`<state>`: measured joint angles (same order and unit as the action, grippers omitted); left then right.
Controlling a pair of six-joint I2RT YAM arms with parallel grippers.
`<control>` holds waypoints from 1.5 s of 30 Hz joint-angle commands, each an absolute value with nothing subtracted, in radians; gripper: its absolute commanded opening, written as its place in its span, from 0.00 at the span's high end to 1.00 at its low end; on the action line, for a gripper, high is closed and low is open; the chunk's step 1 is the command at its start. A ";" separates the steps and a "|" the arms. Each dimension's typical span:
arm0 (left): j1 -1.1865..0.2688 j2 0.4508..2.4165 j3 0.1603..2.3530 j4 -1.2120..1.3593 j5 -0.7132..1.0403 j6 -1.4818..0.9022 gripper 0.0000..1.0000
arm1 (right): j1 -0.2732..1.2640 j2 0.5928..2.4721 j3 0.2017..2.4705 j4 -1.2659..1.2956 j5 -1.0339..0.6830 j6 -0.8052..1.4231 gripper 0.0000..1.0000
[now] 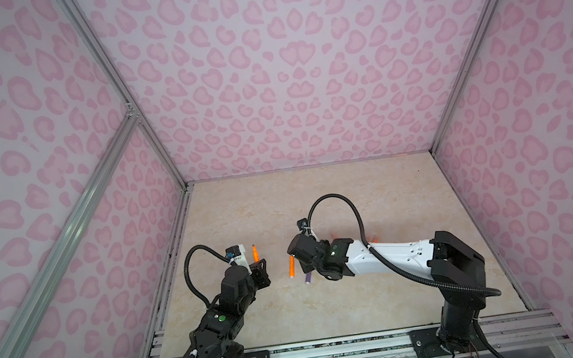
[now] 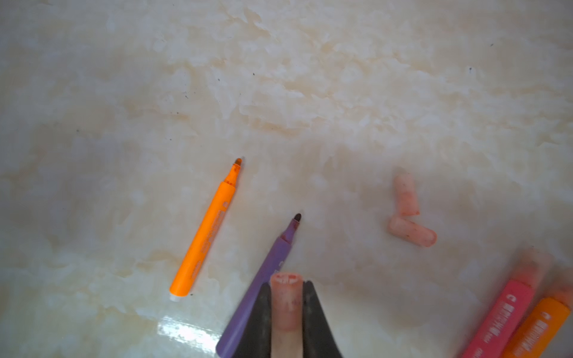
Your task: Insert the pens into the pen caps
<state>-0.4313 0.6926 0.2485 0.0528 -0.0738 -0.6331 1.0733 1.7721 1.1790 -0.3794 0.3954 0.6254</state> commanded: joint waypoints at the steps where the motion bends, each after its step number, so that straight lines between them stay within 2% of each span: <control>1: -0.430 0.695 0.266 0.066 -0.045 -0.618 0.97 | 1.075 1.744 1.080 -0.336 0.426 0.582 0.86; 10: -0.430 0.690 0.275 0.067 -0.018 -0.621 0.97 | 1.063 1.773 0.965 -0.262 0.384 0.523 0.84; 15: -0.430 0.687 0.276 0.062 -0.015 -0.623 0.97 | 1.064 1.811 0.966 -0.262 0.370 0.527 0.79; 19: -0.430 0.689 0.279 0.064 -0.016 -0.621 0.97 | 1.065 1.821 0.950 -0.268 0.386 0.544 0.72; 23: -0.430 0.695 0.285 0.062 -0.014 -0.618 0.97 | 1.085 1.795 0.918 -0.275 0.425 0.571 0.59; 26: -0.430 0.697 0.283 0.066 -0.014 -0.619 0.97 | 1.107 1.764 0.898 -0.288 0.451 0.596 0.55; 36: -0.430 0.695 0.280 0.073 -0.011 -0.624 0.97 | 1.109 1.721 0.829 -0.294 0.495 0.657 0.57; 45: -0.430 0.694 0.285 0.070 -0.005 -0.624 0.97 | 1.010 1.732 0.796 -0.214 0.439 0.670 0.62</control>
